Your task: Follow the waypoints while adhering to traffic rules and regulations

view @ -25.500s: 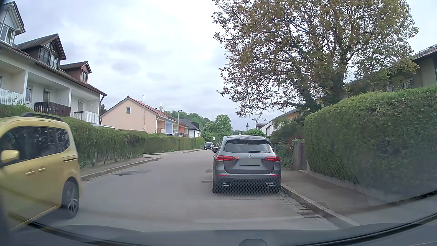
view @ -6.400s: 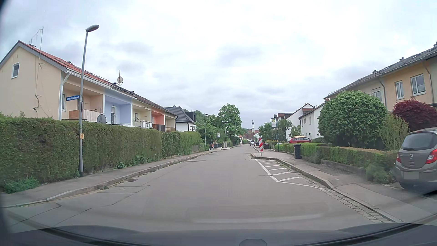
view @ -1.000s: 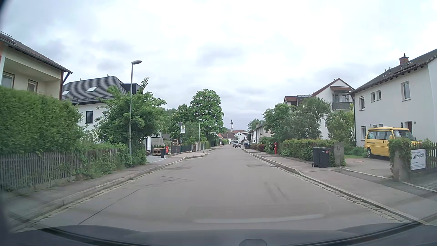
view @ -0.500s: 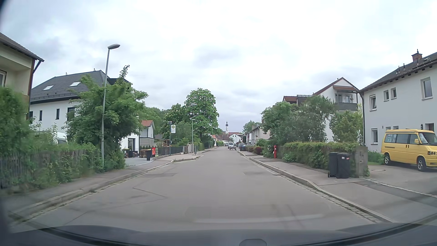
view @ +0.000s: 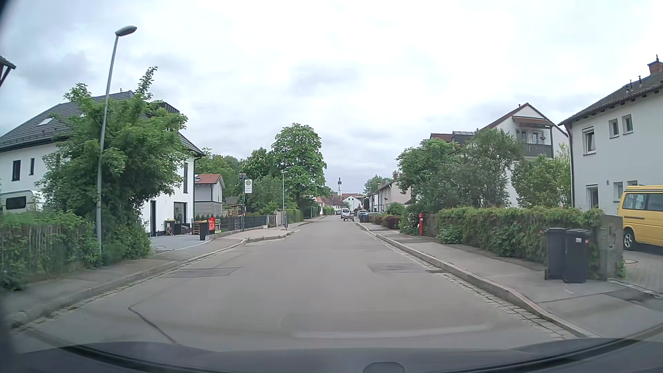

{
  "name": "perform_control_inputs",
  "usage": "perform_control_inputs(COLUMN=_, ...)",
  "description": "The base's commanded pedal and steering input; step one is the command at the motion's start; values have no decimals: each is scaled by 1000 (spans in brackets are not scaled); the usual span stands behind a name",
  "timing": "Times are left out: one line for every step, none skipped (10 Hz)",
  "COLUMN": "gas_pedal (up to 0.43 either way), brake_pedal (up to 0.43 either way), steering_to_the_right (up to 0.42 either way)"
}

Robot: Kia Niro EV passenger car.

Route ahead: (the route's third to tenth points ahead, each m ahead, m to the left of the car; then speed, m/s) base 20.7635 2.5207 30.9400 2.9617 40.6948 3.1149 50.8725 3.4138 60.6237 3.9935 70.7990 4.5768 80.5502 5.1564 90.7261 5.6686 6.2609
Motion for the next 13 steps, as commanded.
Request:
perform_control_inputs(gas_pedal=118, brake_pedal=0, steering_to_the_right=0)
perform_control_inputs(gas_pedal=118, brake_pedal=0, steering_to_the_right=-1)
perform_control_inputs(gas_pedal=118, brake_pedal=0, steering_to_the_right=-1)
perform_control_inputs(gas_pedal=118, brake_pedal=0, steering_to_the_right=-4)
perform_control_inputs(gas_pedal=118, brake_pedal=0, steering_to_the_right=-6)
perform_control_inputs(gas_pedal=118, brake_pedal=0, steering_to_the_right=-8)
perform_control_inputs(gas_pedal=118, brake_pedal=0, steering_to_the_right=-8)
perform_control_inputs(gas_pedal=118, brake_pedal=0, steering_to_the_right=-8)
perform_control_inputs(gas_pedal=118, brake_pedal=0, steering_to_the_right=-7)
perform_control_inputs(gas_pedal=118, brake_pedal=0, steering_to_the_right=-3)
perform_control_inputs(gas_pedal=118, brake_pedal=0, steering_to_the_right=-1)
perform_control_inputs(gas_pedal=118, brake_pedal=0, steering_to_the_right=0)
perform_control_inputs(gas_pedal=118, brake_pedal=0, steering_to_the_right=0)
